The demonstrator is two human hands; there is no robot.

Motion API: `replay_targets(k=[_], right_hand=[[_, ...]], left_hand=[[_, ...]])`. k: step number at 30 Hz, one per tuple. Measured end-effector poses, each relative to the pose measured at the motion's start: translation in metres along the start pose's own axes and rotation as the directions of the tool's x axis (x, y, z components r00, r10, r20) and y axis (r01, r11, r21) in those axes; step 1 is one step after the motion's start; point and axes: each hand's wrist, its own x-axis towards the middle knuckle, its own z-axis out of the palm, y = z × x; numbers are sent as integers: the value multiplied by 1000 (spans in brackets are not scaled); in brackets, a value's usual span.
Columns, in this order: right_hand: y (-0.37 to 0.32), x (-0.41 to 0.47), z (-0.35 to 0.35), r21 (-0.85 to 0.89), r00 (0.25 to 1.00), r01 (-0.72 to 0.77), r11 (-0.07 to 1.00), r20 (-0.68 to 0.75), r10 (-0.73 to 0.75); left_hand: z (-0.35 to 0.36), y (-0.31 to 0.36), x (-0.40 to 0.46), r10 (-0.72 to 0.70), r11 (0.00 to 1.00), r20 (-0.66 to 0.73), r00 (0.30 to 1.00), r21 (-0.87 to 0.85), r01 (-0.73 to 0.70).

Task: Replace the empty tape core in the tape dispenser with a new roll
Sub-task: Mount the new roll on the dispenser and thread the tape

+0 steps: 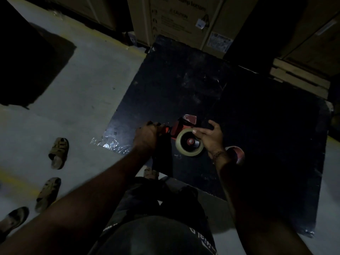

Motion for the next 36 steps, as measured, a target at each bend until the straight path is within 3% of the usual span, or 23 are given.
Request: replay_targets(k=[8,11,15,18,21,26,32,34,36], right_hand=[[-1,-9,5,20,998,12,1000,-65,-10],[-2,-12,8,-2,996,-15,1000,-92,14],[0,-16,10,-92,994,-42,995,-108,32],[-5,-18,9,-142,998,-38,989,-63,29],[-17,-18,5,-204,999,-33,978,-12,32],[-39,-23,-4,-266,994,-7,964,101,35],[-61,-42,-12,-82,992,52,995,119,-42],[-65,-50,-14,-84,996,80,993,44,-77],[-67,-57,-17,-109,991,133,985,9,-133]], left_hand=[[-9,3,-3,-17,999,20,1000,-51,18],[-8,6,4,-53,998,144,988,34,48],[-9,11,17,-28,990,266,963,138,-9],[-8,4,25,76,981,301,951,150,-125],[-13,-4,24,57,998,266,962,-7,-57],[-27,-3,11,135,976,221,966,-196,-92],[-36,3,6,125,928,292,948,-373,-7],[-47,16,2,67,848,350,934,-513,131],[-53,33,1,5,696,383,924,-664,271]])
